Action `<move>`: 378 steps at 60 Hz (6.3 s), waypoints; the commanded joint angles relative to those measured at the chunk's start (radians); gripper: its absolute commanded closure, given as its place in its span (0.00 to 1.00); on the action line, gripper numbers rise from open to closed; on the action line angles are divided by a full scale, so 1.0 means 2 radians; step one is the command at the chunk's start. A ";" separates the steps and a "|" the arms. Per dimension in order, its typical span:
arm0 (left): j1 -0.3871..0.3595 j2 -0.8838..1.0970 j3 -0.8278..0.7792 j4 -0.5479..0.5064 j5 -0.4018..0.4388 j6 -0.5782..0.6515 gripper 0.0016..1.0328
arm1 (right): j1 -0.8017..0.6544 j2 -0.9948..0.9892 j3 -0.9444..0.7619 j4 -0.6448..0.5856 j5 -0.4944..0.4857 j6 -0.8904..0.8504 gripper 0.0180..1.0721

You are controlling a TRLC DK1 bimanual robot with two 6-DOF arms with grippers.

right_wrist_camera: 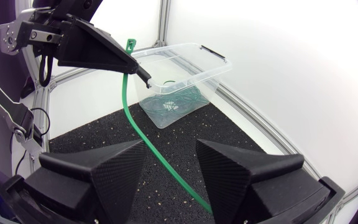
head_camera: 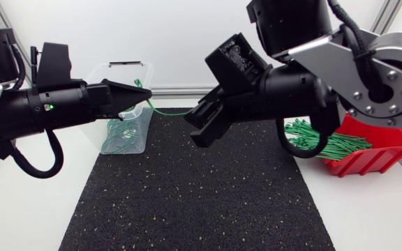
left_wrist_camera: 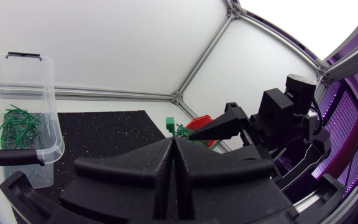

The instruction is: Take a green cable tie from the red box, thread the tail through the head to close it, then place it in the transparent bin on the left.

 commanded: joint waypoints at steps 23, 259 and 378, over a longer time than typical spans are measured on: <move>0.015 0.004 -0.008 0.007 0.007 0.014 0.97 | 0.019 -0.058 -0.051 -0.035 -0.044 -0.043 0.14; 0.026 0.055 -0.042 0.066 0.195 0.055 0.75 | -0.071 0.092 -0.005 0.105 -0.375 0.064 0.95; -0.003 0.060 -0.050 0.096 0.195 0.033 0.96 | -0.058 0.109 -0.005 0.125 -0.385 0.087 0.95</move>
